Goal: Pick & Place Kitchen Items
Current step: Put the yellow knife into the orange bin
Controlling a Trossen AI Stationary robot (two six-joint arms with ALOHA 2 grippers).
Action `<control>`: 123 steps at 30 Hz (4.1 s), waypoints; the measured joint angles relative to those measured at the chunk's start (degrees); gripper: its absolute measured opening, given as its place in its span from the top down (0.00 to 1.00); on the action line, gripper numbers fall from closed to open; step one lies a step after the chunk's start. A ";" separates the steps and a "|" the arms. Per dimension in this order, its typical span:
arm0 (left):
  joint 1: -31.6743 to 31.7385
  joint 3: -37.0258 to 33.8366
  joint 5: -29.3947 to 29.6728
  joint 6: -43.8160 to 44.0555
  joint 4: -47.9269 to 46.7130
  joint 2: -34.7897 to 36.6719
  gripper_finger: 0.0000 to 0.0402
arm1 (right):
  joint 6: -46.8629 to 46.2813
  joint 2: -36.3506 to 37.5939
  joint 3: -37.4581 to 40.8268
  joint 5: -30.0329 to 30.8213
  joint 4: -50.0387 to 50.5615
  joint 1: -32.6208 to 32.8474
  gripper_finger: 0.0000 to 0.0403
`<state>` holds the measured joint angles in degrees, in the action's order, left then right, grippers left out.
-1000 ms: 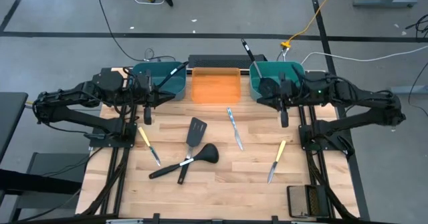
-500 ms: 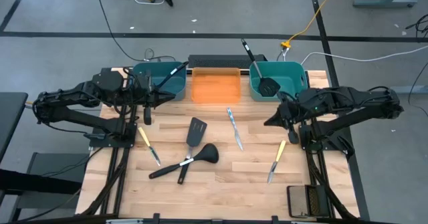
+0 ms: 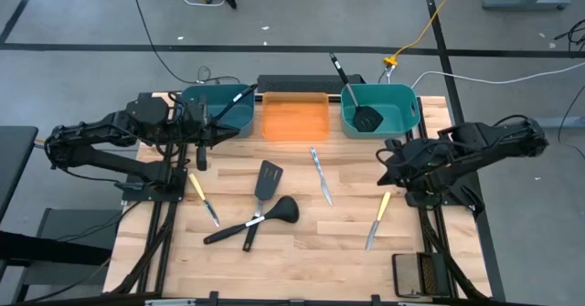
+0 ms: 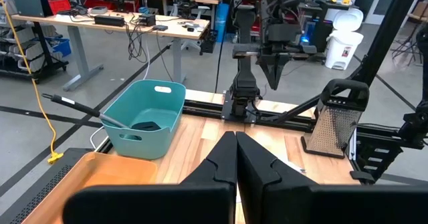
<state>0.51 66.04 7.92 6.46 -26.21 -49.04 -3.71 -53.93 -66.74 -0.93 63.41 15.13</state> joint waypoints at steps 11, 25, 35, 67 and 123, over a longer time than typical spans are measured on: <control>0.00 0.00 0.00 0.00 0.01 0.00 1.00 | -0.31 -0.63 1.08 -0.86 3.53 3.35 0.99; 0.00 0.00 0.00 -0.73 0.03 0.00 1.00 | 2.73 -2.13 13.02 -3.18 1.72 6.01 0.99; 0.00 0.00 0.00 -0.70 0.02 0.00 1.00 | 7.65 -4.97 19.91 -4.70 -2.43 5.99 0.99; 0.00 0.00 0.02 -0.66 0.01 0.00 1.00 | 11.23 -11.45 16.57 0.48 -2.04 5.96 0.60; 0.00 0.00 -2.60 -2.60 -0.01 -0.02 1.00 | 20.53 -41.34 15.72 -1.54 0.69 5.97 0.28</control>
<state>0.51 66.04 5.32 3.86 -26.22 -49.06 16.82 -95.28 -51.03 -2.46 64.09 21.11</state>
